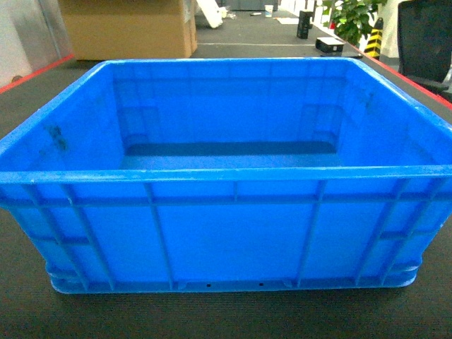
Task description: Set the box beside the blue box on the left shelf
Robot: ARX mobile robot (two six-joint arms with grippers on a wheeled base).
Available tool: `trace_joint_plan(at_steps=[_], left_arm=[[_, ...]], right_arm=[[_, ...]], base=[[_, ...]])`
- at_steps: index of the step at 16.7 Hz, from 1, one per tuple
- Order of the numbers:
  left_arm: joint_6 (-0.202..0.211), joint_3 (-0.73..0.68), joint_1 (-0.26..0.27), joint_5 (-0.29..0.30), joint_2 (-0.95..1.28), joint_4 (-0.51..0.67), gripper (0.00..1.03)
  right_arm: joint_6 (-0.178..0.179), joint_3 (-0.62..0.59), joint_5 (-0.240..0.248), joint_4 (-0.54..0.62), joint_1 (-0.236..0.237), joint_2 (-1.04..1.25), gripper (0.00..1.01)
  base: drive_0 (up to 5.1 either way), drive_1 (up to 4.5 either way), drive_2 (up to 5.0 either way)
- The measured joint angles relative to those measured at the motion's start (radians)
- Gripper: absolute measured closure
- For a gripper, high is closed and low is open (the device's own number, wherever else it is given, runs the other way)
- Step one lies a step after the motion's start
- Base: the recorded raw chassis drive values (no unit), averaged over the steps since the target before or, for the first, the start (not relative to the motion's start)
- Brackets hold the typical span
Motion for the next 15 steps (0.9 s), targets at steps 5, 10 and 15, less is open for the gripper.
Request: trace_joint_plan(at_steps=[5,10,15], left_arm=[[0.0,0.074,0.038,0.037,0.315,0.282,0.05],[0.007,0.435,-0.016,0.066,0.967,0.56,0.05],[-0.008,0.684,-0.04,0.071,1.328,0.419,0.05]], right_arm=[[0.011,0.115,-0.058,0.237,-0.013,0.309,0.03],[-0.013,0.457,-0.124,0.359,0.034,0.902,0.03],[0.041,0.814,-0.212,0.241,0.021,1.36,0.03]], base=[[0.0,0.0,0.0],[0.0,0.0,0.0],[0.0,0.0,0.0]])
